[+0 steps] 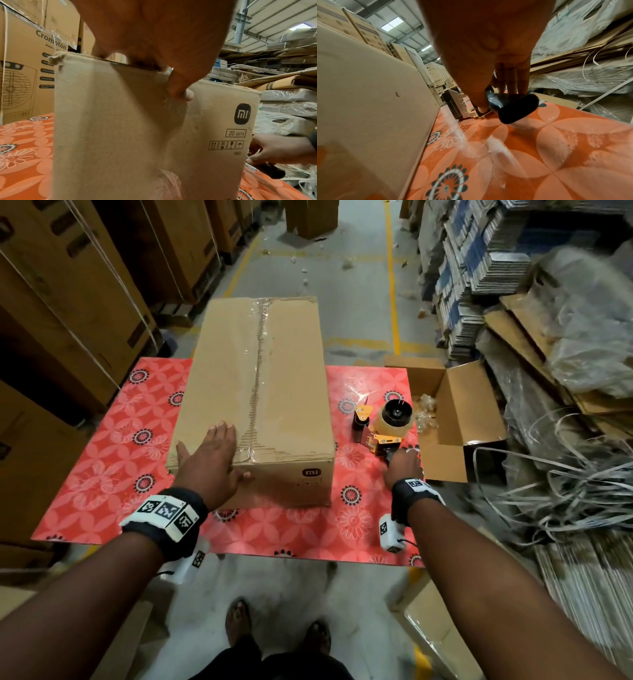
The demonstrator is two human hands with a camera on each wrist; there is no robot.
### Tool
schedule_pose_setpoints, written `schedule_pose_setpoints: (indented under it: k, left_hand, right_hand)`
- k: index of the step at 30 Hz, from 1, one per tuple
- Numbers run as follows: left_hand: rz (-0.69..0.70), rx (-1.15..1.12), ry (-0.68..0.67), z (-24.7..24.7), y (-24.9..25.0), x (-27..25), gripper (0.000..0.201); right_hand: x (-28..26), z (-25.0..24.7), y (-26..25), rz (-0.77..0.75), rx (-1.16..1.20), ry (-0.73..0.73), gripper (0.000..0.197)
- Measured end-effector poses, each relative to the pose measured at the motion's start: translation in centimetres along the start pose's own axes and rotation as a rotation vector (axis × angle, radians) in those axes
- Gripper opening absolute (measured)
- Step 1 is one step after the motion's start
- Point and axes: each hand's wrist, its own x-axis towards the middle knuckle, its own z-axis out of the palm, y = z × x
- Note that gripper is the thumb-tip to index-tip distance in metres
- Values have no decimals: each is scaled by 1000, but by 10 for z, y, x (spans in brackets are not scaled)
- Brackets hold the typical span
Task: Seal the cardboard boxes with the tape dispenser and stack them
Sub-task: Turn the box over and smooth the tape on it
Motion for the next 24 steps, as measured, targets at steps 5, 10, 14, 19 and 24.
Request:
schedule_pose_setpoints:
  k: [5, 10, 14, 19, 24]
  left_hand:
    - [-11, 6, -8, 0, 3, -2, 80]
    - [-13, 2, -21, -2, 1, -2, 81]
    - [-9, 13, -31, -4, 3, -2, 78]
    - [9, 25, -25, -1, 3, -3, 77]
    - [35, 23, -27, -3, 2, -5, 80]
  right_hand:
    - [22, 11, 7, 16, 134, -110, 27]
    - [23, 11, -1, 119, 272, -171, 26]
    - [19, 2, -8, 169, 411, -216, 24]
    - [3, -15, -15, 203, 640, -92, 30]
    - [-33, -74, -38, 44, 761, 142, 43]
